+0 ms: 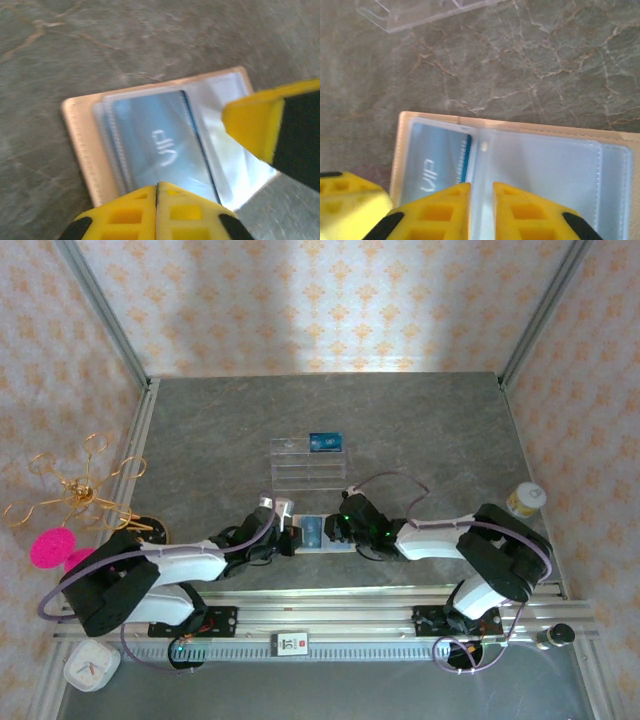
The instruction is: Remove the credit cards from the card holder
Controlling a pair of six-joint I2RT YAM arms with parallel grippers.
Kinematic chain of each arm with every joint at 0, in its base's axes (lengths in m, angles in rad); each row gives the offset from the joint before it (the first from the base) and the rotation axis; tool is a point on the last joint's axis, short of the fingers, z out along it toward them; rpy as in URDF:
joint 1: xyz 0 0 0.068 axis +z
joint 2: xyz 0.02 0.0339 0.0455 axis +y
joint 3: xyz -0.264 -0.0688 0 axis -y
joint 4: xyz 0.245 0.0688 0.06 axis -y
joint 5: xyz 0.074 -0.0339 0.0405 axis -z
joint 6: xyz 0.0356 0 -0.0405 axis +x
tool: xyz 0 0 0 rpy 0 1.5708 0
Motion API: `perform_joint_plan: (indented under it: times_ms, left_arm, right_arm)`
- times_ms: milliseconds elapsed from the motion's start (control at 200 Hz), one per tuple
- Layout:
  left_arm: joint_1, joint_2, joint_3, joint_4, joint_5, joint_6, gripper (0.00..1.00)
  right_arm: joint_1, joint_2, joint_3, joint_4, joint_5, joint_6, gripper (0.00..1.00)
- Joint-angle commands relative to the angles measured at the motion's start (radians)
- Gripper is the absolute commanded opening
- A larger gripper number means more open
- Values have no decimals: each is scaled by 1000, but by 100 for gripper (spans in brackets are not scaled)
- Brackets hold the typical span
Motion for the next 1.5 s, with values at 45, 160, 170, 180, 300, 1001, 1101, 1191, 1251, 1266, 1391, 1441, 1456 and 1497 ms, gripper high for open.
perform_joint_plan:
  times_ms: [45, 160, 170, 180, 300, 1001, 1101, 1191, 1251, 1266, 1391, 1441, 1456, 1497]
  left_arm:
    - [-23, 40, 47, -36, -33, 52, 14]
    - [-22, 102, 55, -31, -71, 50, 4]
    - [-22, 103, 54, -30, -75, 49, 3]
    - [-22, 104, 53, -31, -78, 49, 3]
    - [-23, 51, 33, 0, -82, 38, 3]
    - [-23, 137, 25, 8, -100, 53, 0]
    - [-27, 141, 21, 10, -89, 52, 0]
    - [-29, 140, 19, 2, -83, 55, 0]
    - [-29, 134, 15, -5, -87, 48, 0]
    - [-29, 133, 15, -5, -87, 46, 0]
    - [-13, 113, -11, 12, -78, 28, 0]
    - [-5, 106, -20, 19, -69, 27, 0]
    - [-2, 105, -21, 20, -67, 28, 0]
    - [3, 100, -21, 16, -67, 30, 0]
  right_arm:
    - [-3, -15, 33, 1, -43, -31, 19]
    - [-3, 15, 49, 7, -72, -29, 18]
    - [-3, 19, 50, 7, -75, -30, 18]
    - [-3, 21, 51, 8, -76, -29, 18]
    - [-3, 52, 55, 7, -81, -19, 16]
    - [-4, 126, 74, 6, -87, -19, 14]
    - [-3, 131, 72, 15, -92, -16, 12]
    - [-3, 130, 67, 14, -83, -16, 5]
    - [-3, 125, 62, 8, -66, -14, 0]
    - [-3, 120, 60, 8, -59, -16, 0]
    - [-5, 70, 28, -15, 21, -8, 0]
    - [-4, 48, 23, -39, 46, -4, 0]
    - [-4, 42, 20, -43, 54, -4, 0]
    - [-4, 29, 13, -51, 67, 0, 0]
